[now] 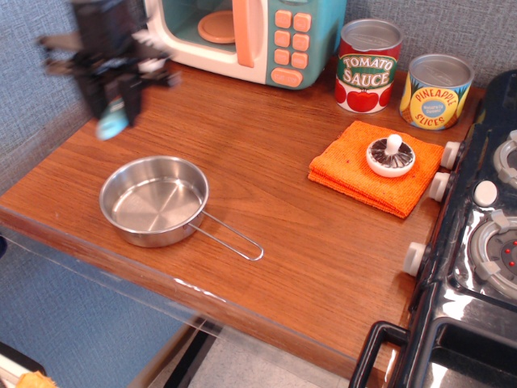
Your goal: Move the spatula to the right of the silver pot
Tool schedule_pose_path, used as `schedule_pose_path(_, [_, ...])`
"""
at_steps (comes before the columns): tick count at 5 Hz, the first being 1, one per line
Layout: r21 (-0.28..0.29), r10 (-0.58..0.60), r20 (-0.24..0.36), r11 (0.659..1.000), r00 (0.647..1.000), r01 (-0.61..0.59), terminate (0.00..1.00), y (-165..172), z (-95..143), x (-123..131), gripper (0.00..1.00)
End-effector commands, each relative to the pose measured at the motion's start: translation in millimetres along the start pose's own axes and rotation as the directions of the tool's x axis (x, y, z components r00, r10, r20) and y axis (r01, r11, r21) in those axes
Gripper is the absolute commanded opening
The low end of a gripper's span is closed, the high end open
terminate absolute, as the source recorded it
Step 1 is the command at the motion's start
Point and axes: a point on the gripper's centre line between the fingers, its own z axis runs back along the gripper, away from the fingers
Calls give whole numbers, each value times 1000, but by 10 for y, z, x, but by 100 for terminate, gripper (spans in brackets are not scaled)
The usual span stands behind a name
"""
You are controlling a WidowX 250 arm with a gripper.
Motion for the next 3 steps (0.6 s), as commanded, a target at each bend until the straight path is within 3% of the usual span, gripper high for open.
schedule_pose_path(1, [-29,-209,-103,978,972,207,0,-858,-256,-507,0])
schedule_pose_path(2, [-52,-291,-138,957,947,286,0,-1280,-386,-856,0])
schedule_pose_path(3, [-28,-390,-149,920,908,391,0,-1698,-479,-1149,0])
